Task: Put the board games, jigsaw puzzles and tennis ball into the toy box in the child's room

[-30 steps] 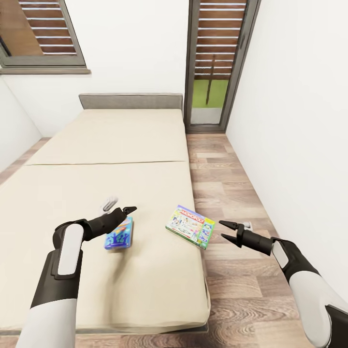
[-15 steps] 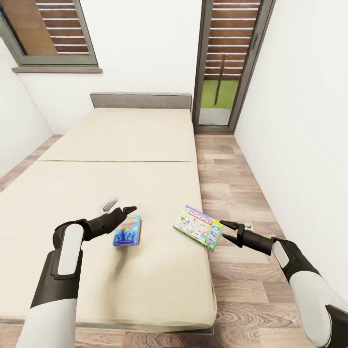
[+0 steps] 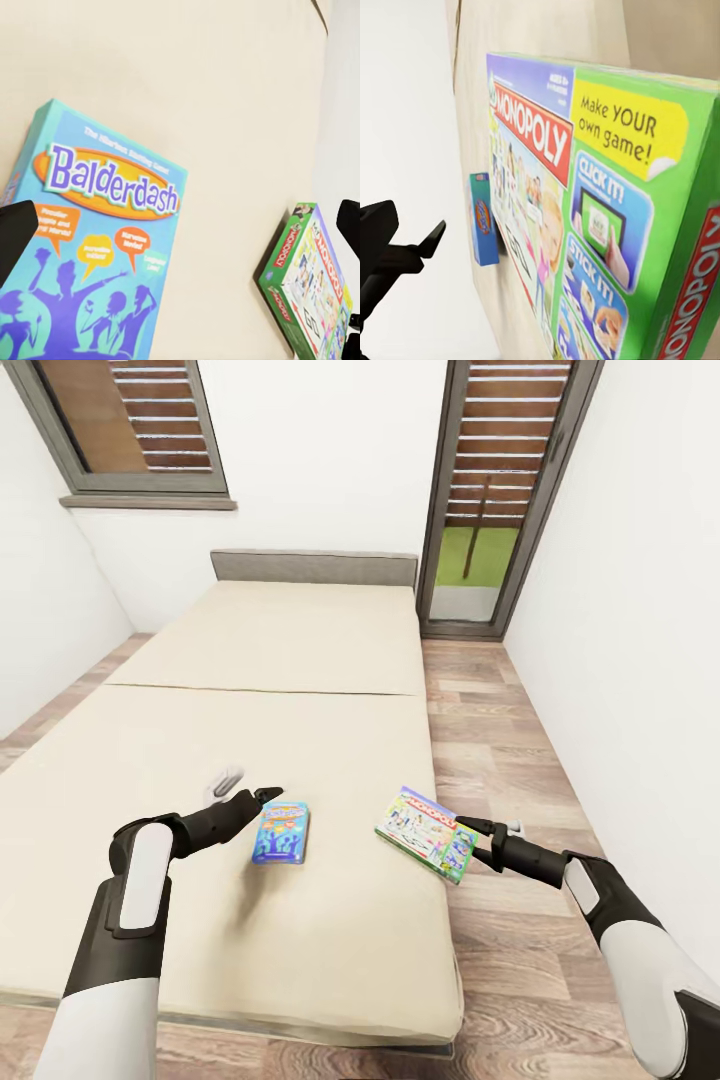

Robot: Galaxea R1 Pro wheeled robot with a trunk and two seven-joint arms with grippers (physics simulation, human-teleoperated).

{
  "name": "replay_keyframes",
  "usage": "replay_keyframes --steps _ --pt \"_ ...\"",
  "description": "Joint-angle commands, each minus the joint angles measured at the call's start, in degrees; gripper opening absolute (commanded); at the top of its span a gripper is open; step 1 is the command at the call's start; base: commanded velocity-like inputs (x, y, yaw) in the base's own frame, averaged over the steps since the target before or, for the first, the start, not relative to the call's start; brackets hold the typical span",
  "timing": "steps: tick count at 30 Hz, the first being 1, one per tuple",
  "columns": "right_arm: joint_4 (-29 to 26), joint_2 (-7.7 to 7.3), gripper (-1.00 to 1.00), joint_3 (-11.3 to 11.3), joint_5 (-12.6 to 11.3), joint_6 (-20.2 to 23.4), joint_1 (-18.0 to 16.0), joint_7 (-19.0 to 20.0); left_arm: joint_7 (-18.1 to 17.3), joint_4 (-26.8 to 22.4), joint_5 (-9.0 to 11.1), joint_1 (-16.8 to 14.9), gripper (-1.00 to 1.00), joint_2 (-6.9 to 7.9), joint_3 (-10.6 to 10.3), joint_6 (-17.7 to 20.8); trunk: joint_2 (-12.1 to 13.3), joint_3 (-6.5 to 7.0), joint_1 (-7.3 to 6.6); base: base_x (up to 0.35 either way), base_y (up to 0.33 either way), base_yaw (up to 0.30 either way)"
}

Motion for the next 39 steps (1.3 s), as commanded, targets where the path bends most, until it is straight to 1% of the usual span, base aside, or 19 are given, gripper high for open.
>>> replay_keyframes --steps 1,20,39 --pt "0.0 -0.08 1.00 -0.2 0.0 0.3 0.0 0.1 0.6 0.0 0.6 0.0 1.00 -0.05 0.1 0.3 0.0 -0.04 -0.01 0.000 0.000 0.033" --pt "0.0 -0.99 1.00 -0.3 0.0 0.3 0.0 0.1 0.6 0.0 0.6 0.0 1.00 -0.05 0.1 0.3 0.0 -0.04 -0.01 0.000 0.000 0.011" --pt "0.0 -0.93 1.00 -0.3 0.0 0.3 0.1 0.1 0.6 0.0 0.6 0.0 1.00 -0.05 0.1 0.3 0.0 -0.04 -0.01 0.000 0.000 0.000"
